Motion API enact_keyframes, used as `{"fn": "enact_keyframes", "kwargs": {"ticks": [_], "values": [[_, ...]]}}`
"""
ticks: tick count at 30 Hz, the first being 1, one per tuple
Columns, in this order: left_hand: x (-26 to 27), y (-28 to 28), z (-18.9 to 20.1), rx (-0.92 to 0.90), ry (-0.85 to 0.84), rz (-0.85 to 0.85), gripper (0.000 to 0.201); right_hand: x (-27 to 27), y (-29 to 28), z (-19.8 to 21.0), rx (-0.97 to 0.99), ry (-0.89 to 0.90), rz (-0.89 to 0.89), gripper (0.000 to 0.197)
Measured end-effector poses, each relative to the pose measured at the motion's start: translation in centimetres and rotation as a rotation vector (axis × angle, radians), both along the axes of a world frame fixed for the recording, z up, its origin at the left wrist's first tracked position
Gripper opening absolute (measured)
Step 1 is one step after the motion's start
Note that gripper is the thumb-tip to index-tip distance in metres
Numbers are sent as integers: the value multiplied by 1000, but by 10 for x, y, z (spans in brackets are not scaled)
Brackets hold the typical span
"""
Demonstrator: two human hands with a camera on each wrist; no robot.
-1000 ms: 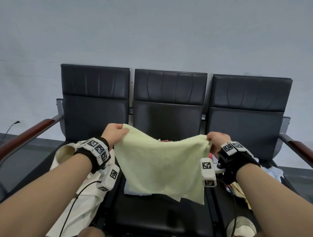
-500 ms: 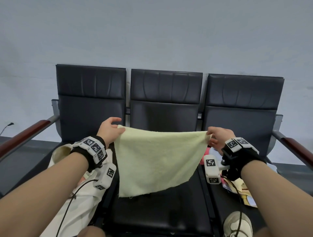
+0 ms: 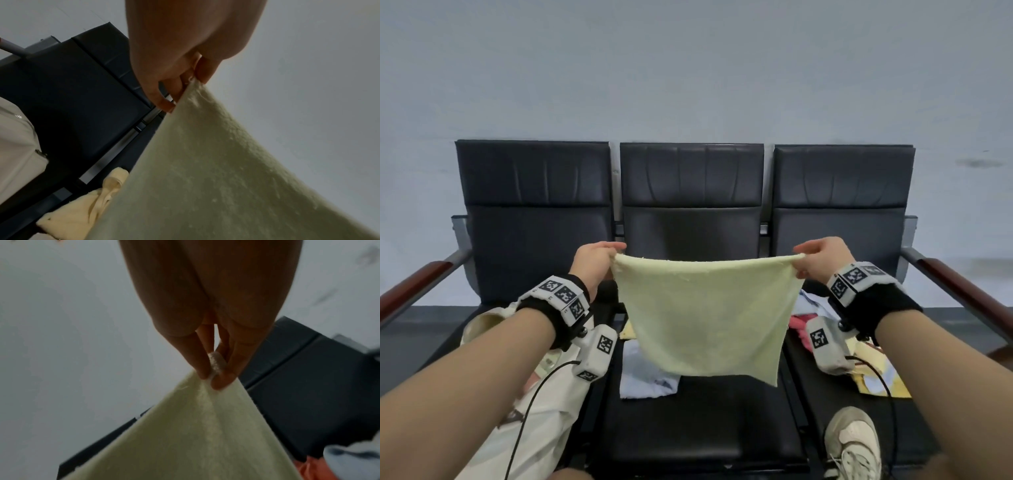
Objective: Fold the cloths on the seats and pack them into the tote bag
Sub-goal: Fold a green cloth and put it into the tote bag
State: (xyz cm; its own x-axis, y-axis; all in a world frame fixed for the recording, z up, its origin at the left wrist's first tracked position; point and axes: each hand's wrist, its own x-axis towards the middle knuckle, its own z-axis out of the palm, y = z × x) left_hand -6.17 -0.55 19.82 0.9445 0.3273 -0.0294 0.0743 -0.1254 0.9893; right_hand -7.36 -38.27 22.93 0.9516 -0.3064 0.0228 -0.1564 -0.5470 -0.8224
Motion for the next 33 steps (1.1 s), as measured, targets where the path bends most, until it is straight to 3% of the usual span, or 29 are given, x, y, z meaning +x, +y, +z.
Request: {"fn": "enact_keyframes", "kwargs": {"ticks": [6, 9, 13, 16, 18, 21, 23, 25, 30, 33], "values": [[-18, 13, 2, -17, 69, -255, 23, -14, -4, 7, -319, -23, 58, 14], [-22, 19, -2, 106, 56, -377, 29, -8, -4, 8, -413, -75, 32, 14], [-7, 23, -5, 553, -9, -149, 9, -1, 15, 15, -517, -38, -38, 14], [9, 26, -3, 782, 14, -38, 9, 23, 29, 14, -362, 62, -52, 18], [20, 24, -2, 698, 20, -4, 11, 46, 37, 12, -53, 130, -71, 15], [41, 16, -2, 277, 49, 16, 13, 74, 45, 7, 467, 145, -27, 24], [50, 10, -1, 37, 45, 10, 14, 94, 46, 2, 525, 71, 21, 24], [58, 7, 1, -52, 16, -4, 16, 106, 45, 1, 518, -1, 31, 22], [66, 5, 3, -99, -33, -53, 15, 110, 44, 10, 680, -120, -70, 24], [61, 6, -4, -59, -29, -53, 16, 96, 45, 6, 493, -133, -184, 18]]}}
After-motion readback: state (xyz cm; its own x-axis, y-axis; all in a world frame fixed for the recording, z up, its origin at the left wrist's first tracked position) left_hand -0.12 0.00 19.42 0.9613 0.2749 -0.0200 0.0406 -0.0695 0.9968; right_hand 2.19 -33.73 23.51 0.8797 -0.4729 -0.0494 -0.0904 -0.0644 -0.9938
